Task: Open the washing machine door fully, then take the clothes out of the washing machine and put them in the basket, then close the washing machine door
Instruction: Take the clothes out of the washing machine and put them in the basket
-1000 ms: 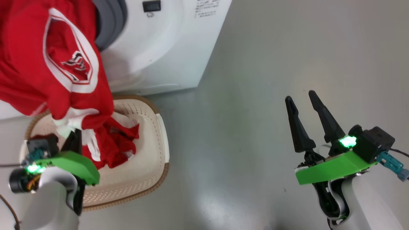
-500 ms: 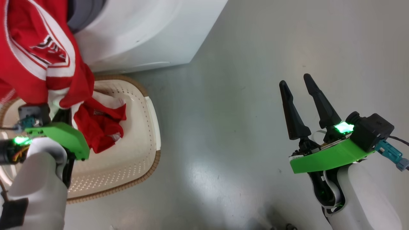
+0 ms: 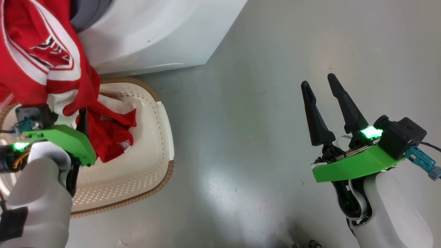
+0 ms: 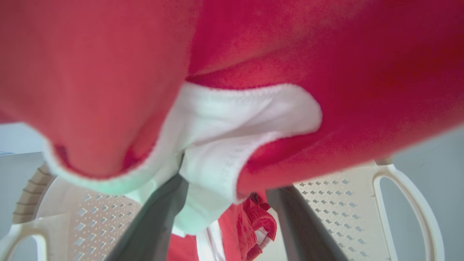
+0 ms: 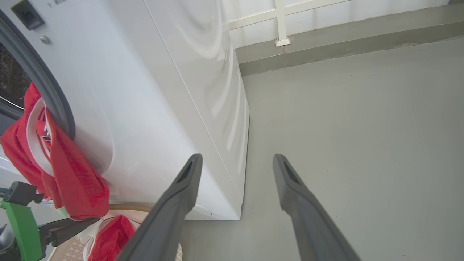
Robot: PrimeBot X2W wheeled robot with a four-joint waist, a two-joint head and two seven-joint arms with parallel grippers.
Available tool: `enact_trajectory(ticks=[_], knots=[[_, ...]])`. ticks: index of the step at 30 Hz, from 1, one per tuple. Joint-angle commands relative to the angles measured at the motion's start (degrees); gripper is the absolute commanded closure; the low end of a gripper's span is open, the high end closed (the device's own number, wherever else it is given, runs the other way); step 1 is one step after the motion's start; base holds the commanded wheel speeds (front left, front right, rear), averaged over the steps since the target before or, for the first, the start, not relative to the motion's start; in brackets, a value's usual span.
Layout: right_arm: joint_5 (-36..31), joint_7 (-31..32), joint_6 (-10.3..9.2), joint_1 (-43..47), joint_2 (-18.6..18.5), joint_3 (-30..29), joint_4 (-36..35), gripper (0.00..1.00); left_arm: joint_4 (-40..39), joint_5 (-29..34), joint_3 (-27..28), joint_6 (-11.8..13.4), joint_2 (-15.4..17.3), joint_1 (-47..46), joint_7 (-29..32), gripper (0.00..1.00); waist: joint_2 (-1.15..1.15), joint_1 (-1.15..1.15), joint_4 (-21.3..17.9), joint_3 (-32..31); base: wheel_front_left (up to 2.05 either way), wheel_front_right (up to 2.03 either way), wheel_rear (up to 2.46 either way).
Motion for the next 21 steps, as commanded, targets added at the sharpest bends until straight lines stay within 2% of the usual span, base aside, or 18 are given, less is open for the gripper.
enact_trajectory(ticks=[1,11,21], knots=[[-0.55,-0.36,0.36,0.73,0.19,0.69,-1.24,0.0,-1.28,-1.08,0.9,-0.31,2.02,0.75,-0.3,0.0,0.0,0.0,0.33,-0.21,0.0,0.0,0.0],[-0.91,-0.36,0.36,1.1,-0.72,-0.07,-1.47,0.0,-12.78,-3.6,0.1,-0.32,1.97,5.9,-0.3,0.0,0.0,0.0,2.76,-1.32,0.0,0.0,0.0],[-1.07,-0.36,0.36,1.54,-1.31,-0.06,-1.27,0.0,-27.06,-3.81,3.81,-0.32,1.07,13.7,-0.3,0.0,0.0,0.0,4.41,-3.11,0.0,0.0,0.0]])
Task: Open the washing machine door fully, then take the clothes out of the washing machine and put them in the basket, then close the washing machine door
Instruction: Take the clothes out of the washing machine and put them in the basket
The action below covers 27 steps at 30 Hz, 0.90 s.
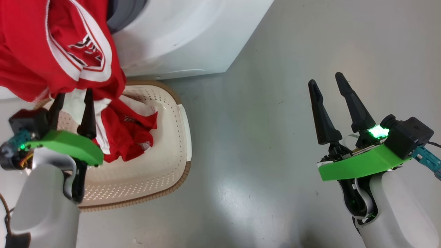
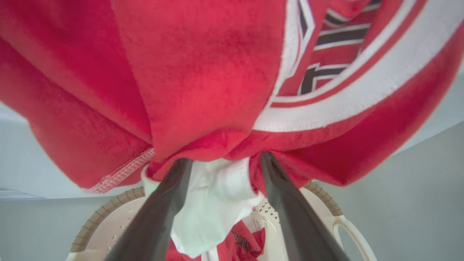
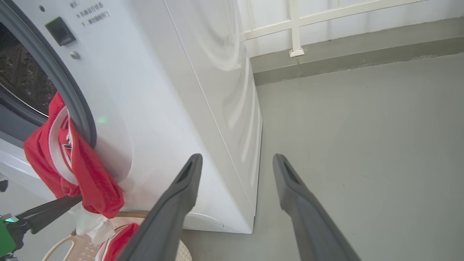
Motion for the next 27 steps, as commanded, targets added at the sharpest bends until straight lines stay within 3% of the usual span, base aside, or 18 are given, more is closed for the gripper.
enact_trajectory(ticks=[1,14,27], knots=[[-0.56,-0.36,0.36,1.51,-0.46,1.0,-1.22,0.0,-3.74,0.37,2.27,-0.32,1.52,3.31,-0.29,0.0,0.0,0.0,0.37,-0.54,0.0,0.0,0.0],[-0.49,-0.36,0.36,2.74,-1.14,0.92,-1.19,0.0,-32.54,4.66,9.01,-0.32,-2.14,18.65,-0.29,0.0,0.0,0.0,1.18,-2.11,0.0,0.0,0.0],[-0.28,-0.36,0.36,3.32,-1.51,1.39,-1.11,0.0,-49.38,6.01,12.25,0.52,-4.11,31.07,-0.29,0.0,0.0,0.0,1.02,-3.01,0.0,0.0,0.0]])
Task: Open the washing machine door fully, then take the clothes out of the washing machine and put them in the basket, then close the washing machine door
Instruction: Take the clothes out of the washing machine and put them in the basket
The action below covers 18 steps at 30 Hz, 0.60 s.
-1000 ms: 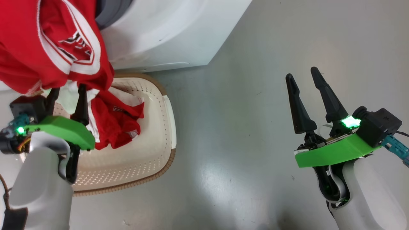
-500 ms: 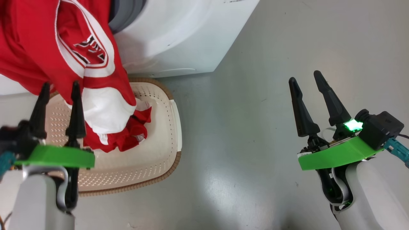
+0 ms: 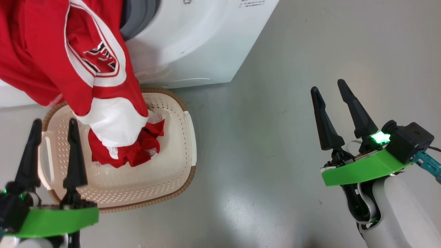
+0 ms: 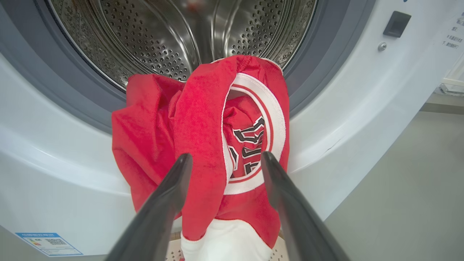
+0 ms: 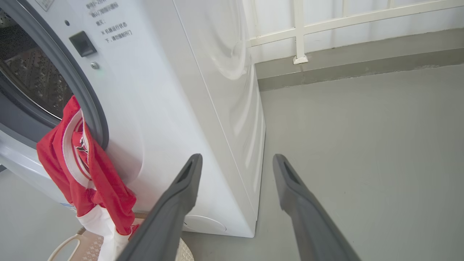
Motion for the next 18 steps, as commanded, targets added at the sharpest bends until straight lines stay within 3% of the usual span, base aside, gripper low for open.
enact_trajectory(ticks=[1,9,18], knots=[[-0.27,-0.36,0.36,1.88,-0.34,1.35,-1.15,0.0,-2.14,0.35,1.94,0.5,0.65,1.89,-0.28,0.0,0.0,0.0,-0.01,-0.08,0.0,0.0,0.0],[-0.27,-0.36,0.36,2.09,-0.39,1.55,-1.11,0.0,-5.18,0.0,1.06,1.39,0.02,3.8,-0.19,0.0,0.0,0.0,0.27,-0.35,0.0,0.0,0.0],[-0.3,-0.36,0.36,1.67,-0.4,1.34,-1.17,0.0,-4.29,-0.48,0.37,1.68,1.03,-0.28,1.71,0.0,0.0,0.0,0.5,0.08,0.0,0.0,0.0]])
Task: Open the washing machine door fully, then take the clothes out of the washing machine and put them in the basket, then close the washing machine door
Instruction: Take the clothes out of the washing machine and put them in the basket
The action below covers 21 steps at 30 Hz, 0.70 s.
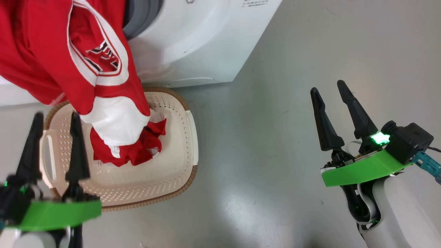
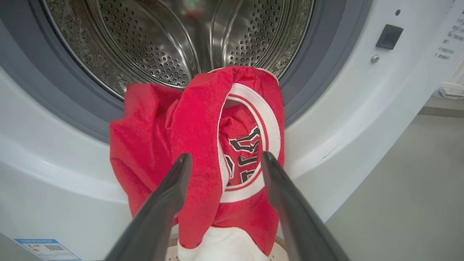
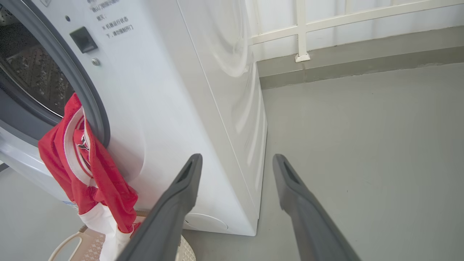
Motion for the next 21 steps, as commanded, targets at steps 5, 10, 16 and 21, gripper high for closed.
enact_trajectory(ticks=[5,10,16,21], knots=[[-0.38,-0.36,0.36,1.06,-0.17,1.16,-1.17,0.0,0.3,0.54,0.0,0.13,2.77,-7.0,2.92,0.0,0.0,0.0,0.33,0.52,0.0,0.0,0.0],[-0.3,-0.36,0.36,0.24,0.09,1.47,-1.13,0.0,4.02,1.4,-2.3,-0.23,5.3,-16.87,7.19,0.0,0.0,0.0,-0.08,0.97,0.0,0.0,0.0],[-0.19,-0.36,0.36,-0.03,0.36,1.65,-1.29,0.0,9.21,2.01,-3.38,-0.11,7.01,-24.39,11.74,0.0,0.0,0.0,-0.64,1.24,0.0,0.0,0.0],[-0.19,-0.36,0.36,-0.15,0.64,1.57,-1.39,0.0,16.28,2.96,-4.59,0.45,8.21,-30.9,16.21,0.0,0.0,0.0,-1.0,1.61,0.0,0.0,0.0]])
